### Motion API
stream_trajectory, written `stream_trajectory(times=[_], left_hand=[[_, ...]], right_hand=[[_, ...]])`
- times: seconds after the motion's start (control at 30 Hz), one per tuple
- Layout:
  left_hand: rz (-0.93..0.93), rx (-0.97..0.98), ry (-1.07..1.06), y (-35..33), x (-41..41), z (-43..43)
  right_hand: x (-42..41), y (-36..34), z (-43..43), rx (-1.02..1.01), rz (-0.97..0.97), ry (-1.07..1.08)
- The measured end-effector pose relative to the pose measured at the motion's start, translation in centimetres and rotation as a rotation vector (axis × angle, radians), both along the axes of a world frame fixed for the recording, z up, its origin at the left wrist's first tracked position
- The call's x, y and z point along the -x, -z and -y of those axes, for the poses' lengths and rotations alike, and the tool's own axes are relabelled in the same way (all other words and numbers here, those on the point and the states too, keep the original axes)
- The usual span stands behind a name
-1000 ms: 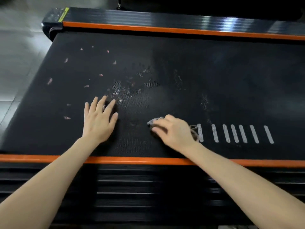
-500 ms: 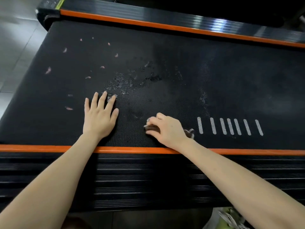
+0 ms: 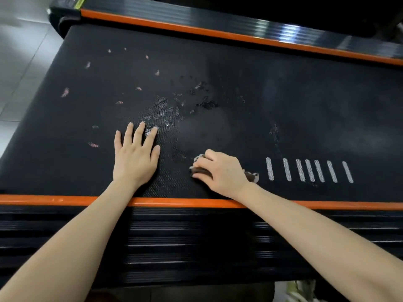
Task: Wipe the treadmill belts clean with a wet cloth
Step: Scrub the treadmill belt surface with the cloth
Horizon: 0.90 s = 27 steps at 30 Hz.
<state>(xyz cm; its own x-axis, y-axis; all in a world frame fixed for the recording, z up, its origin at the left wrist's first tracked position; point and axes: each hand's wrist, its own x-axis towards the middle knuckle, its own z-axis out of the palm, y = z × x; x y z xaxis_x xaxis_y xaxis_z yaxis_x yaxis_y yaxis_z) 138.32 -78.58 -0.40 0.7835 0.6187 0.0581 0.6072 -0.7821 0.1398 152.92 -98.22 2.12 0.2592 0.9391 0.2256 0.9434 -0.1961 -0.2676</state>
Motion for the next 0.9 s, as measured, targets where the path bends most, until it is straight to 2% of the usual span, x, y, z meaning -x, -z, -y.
stream_trajectory(times=[0.1,0.17,0.27,0.33,0.47,0.63,0.9], left_hand=[[0.011,0.007,0.004,0.1,0.1,-0.1],[0.024,0.01,-0.006,0.2,0.1,-0.2],[0.072,-0.01,-0.022,-0.3,-0.5,-0.5],[0.122,-0.043,-0.012,-0.9,-1.5,-1.6],[0.131,-0.072,-0.009,-1.5,-4.2,-5.6],[0.068,-0.058,-0.057,-1.4,-8.7,-10.4],[0.012,-0.055,-0.01,0.3,-12.4,-12.1]], right_hand=[[-0.8,0.5,-1.1,-0.054,0.092,-0.105],[-2.4,0.7,-1.8,-0.072,0.127,-0.074],[-5.4,0.7,-4.9,-0.076,0.028,0.284],[-7.7,0.7,-7.1,-0.028,0.011,0.41],[-11.3,0.7,-10.2,-0.004,0.042,0.472],[-13.2,1.2,-11.6,-0.091,0.067,0.469],[-18.2,1.6,-15.6,-0.113,0.061,0.494]])
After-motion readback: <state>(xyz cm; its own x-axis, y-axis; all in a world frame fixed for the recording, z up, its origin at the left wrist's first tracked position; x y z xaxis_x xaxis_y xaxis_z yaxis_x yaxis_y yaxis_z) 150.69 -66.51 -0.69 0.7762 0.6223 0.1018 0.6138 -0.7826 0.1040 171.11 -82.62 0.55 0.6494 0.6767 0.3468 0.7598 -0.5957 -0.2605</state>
